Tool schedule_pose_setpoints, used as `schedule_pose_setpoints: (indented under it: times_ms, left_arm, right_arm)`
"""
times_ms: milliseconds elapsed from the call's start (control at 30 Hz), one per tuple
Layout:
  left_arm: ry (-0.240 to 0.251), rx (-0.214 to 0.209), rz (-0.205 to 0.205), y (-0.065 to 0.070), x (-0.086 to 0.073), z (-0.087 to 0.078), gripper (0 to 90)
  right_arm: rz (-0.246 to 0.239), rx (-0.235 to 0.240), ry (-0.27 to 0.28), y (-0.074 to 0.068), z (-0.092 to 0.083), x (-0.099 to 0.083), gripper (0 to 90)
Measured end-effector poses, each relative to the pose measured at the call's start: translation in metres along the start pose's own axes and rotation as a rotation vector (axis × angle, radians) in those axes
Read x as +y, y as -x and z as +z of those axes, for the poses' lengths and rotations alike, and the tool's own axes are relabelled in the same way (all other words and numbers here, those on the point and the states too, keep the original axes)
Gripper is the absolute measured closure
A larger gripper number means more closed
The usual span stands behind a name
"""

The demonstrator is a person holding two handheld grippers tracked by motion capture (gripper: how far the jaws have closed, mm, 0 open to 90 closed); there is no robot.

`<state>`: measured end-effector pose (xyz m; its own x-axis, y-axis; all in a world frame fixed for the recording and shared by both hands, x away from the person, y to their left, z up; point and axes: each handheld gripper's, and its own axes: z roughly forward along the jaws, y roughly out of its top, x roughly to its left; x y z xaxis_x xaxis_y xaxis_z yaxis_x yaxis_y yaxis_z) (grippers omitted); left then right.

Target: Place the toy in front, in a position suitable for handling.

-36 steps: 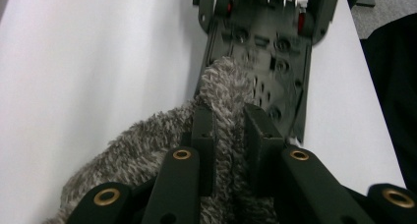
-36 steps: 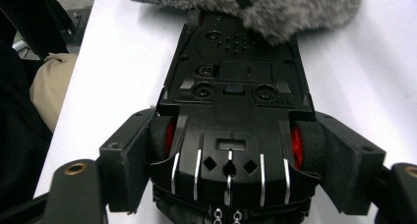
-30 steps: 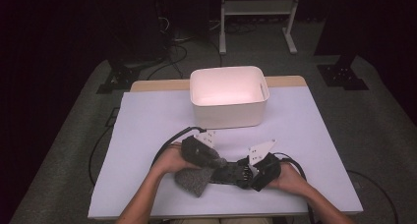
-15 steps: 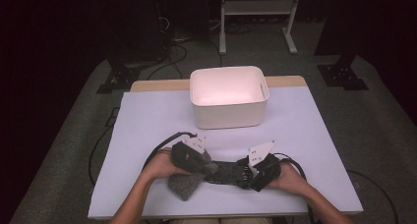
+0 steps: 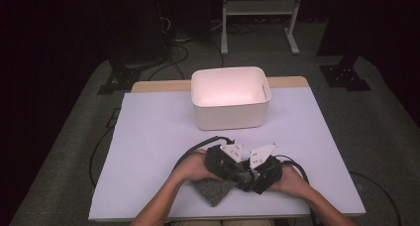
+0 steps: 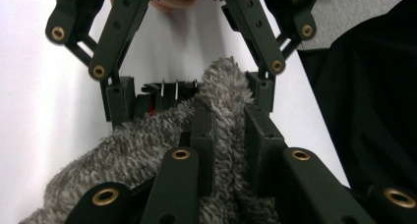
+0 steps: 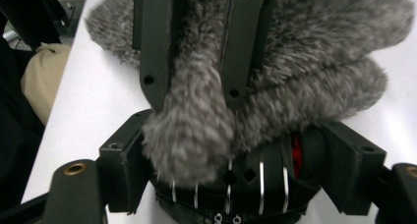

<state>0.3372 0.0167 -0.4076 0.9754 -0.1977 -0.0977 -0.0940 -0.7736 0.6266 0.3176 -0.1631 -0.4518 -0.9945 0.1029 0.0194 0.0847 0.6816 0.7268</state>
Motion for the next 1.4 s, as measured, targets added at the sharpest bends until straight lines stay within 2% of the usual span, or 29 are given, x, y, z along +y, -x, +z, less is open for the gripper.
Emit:
schedule_pose_setpoints:
  times_ms: [67,233,433,533,633,767,833,867,933,1033,1233,1400]
  left_arm:
    - [-0.001,-0.003,-0.004,-0.002,0.000,0.001,76.9]
    - [-0.005,0.001,-0.005,-0.002,0.000,0.000,76.9]
    - [-0.011,0.006,-0.007,-0.001,0.000,0.000,76.9]
    - [-0.017,0.011,-0.001,-0.002,0.002,0.000,76.8]
    - [-0.027,0.003,-0.009,-0.002,0.007,0.003,76.7]
    - [-0.053,0.003,0.017,0.000,0.020,0.010,76.7]
    - [-0.056,0.001,0.005,-0.001,0.024,0.013,76.7]
    - [-0.068,0.008,0.020,-0.006,0.028,0.018,76.7]
    - [-0.064,0.008,0.005,-0.007,0.030,0.020,76.8]
    - [-0.075,0.029,0.013,-0.008,0.032,0.021,76.9]
    - [-0.065,0.071,-0.011,-0.013,0.021,0.009,77.0]
    - [-0.053,0.104,-0.064,-0.018,-0.002,-0.010,77.0]
  right_arm:
    - [0.019,0.004,-0.008,0.001,0.001,-0.002,22.4]
    - [0.032,0.006,-0.013,0.000,0.000,-0.002,20.7]
    - [0.034,-0.036,-0.012,-0.003,-0.012,-0.010,19.6]
    - [0.034,-0.042,-0.014,-0.005,-0.015,-0.018,23.8]
    - [0.036,-0.047,-0.011,-0.006,-0.014,-0.018,24.0]
    - [0.028,-0.049,-0.004,-0.006,-0.013,-0.016,24.0]
    - [0.030,-0.048,-0.001,-0.006,-0.013,-0.016,24.0]
    - [0.044,-0.043,0.004,-0.007,-0.013,-0.017,24.1]
    - [0.040,-0.047,0.010,-0.007,-0.012,-0.017,24.1]
    - [0.043,-0.046,0.012,-0.007,-0.012,-0.018,24.1]
    - [0.039,-0.046,0.012,-0.006,-0.013,-0.018,24.1]
    - [0.035,-0.046,0.012,-0.005,-0.013,-0.018,24.1]
